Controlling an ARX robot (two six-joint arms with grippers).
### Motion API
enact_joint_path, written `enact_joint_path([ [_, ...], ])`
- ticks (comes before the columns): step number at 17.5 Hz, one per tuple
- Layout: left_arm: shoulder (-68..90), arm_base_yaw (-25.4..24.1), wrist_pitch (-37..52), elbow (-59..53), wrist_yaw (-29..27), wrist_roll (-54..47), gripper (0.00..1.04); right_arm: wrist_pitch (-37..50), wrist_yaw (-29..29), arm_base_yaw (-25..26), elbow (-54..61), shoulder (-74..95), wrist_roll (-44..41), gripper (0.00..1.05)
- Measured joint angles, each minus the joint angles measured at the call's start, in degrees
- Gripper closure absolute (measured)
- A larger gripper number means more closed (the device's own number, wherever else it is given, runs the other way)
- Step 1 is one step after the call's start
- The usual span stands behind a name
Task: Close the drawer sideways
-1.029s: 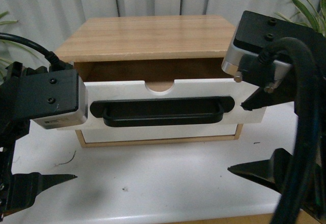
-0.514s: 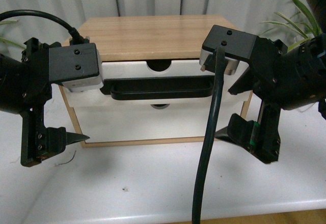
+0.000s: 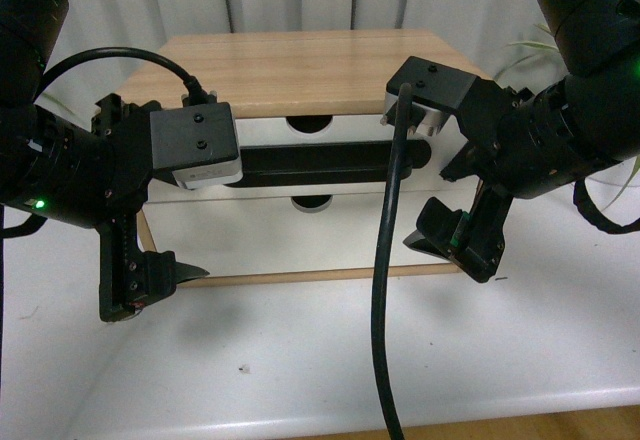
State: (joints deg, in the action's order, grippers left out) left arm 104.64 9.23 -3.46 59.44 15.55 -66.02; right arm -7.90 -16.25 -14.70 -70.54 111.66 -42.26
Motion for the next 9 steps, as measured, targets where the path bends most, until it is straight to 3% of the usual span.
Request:
enact_joint_path([
  [5,-14.25,-2.29,8.35,-9.97,3.65,2.38,0.07,10.62,-0.83,2.25,12.61,-13.14,0.59,0.07],
  [9,-32.65,-4.74,22.1,-29.83,4.13,16.72,0.07,23.54,1.01,7.02,33.97,-36.22,11.19,0.07],
])
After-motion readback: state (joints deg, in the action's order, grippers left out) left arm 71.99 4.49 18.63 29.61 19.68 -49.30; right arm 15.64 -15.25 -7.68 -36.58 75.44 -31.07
